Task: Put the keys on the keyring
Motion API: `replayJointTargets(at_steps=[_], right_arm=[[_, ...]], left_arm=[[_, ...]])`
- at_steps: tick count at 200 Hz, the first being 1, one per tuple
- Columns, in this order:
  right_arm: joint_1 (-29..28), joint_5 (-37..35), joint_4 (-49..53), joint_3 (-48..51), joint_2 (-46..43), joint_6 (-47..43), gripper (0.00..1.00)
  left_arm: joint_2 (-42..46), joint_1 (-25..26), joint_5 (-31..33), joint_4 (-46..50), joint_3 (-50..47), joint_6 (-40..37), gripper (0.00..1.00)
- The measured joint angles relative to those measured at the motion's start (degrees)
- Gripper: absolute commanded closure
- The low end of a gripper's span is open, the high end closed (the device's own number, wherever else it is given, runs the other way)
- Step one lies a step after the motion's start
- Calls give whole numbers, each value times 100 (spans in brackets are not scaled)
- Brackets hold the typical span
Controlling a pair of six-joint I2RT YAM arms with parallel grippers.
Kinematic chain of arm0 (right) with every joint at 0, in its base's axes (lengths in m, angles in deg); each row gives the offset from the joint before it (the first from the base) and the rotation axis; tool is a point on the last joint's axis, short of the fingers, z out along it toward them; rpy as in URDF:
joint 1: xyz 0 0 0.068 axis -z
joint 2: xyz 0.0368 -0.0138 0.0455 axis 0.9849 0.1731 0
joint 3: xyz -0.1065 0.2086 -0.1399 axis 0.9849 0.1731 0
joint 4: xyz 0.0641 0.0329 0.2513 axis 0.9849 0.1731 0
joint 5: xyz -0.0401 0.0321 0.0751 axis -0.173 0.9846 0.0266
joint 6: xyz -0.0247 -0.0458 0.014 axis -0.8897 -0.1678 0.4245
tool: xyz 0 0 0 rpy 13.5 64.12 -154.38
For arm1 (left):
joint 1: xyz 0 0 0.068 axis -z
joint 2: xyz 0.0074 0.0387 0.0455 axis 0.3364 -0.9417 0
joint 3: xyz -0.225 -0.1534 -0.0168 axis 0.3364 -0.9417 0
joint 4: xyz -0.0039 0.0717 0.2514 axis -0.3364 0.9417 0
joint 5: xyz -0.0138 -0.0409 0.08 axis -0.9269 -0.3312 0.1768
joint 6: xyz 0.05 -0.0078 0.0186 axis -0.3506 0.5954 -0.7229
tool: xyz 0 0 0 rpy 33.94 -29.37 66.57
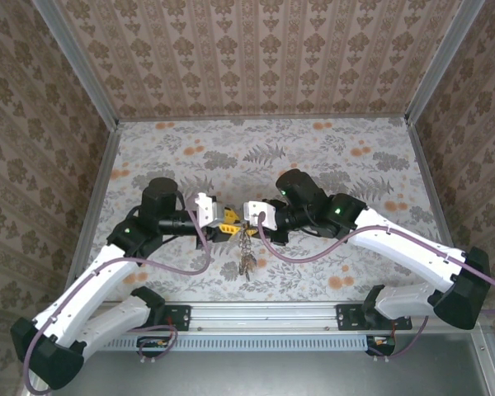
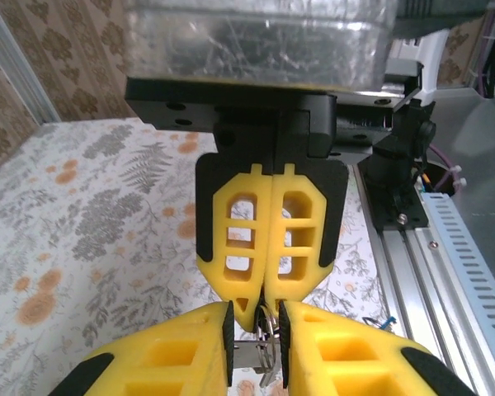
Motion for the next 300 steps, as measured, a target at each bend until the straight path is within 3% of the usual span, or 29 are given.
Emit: replayJointTargets(at_steps=[73, 90, 112, 144, 158, 178, 266, 275, 281, 300], right_arm=[[0, -42, 13, -63, 22, 22, 100], [2, -42, 11, -79, 22, 28, 100], [4, -44, 52, -90, 22, 50, 100], [7, -42, 57, -98, 33, 109, 100], [7, -46, 59, -98, 35, 131, 100], [4, -42, 52, -98, 33, 157, 100], [7, -37, 52, -98, 33, 295, 100], [7, -2, -28, -98, 33, 304, 100], [0, 26, -85, -98, 31, 306, 100], [-4, 79, -195, -98, 31, 306, 100]], left_arm=[[-219, 101, 7, 350, 37, -166, 77], [-219, 140, 96, 356, 66, -162, 84], [-219, 155, 256, 393, 122, -188, 100], [-219, 190, 448, 507, 197, -199, 100], [-219, 214, 522, 522, 197, -201, 82], [-219, 234, 625, 553, 197, -181, 79], [-466, 393, 859, 597, 197, -170, 84], [-505, 415, 881, 590, 197, -162, 88], [-533, 431, 890, 590, 197, -164, 100], [-595, 450, 905, 614, 197, -177, 100]])
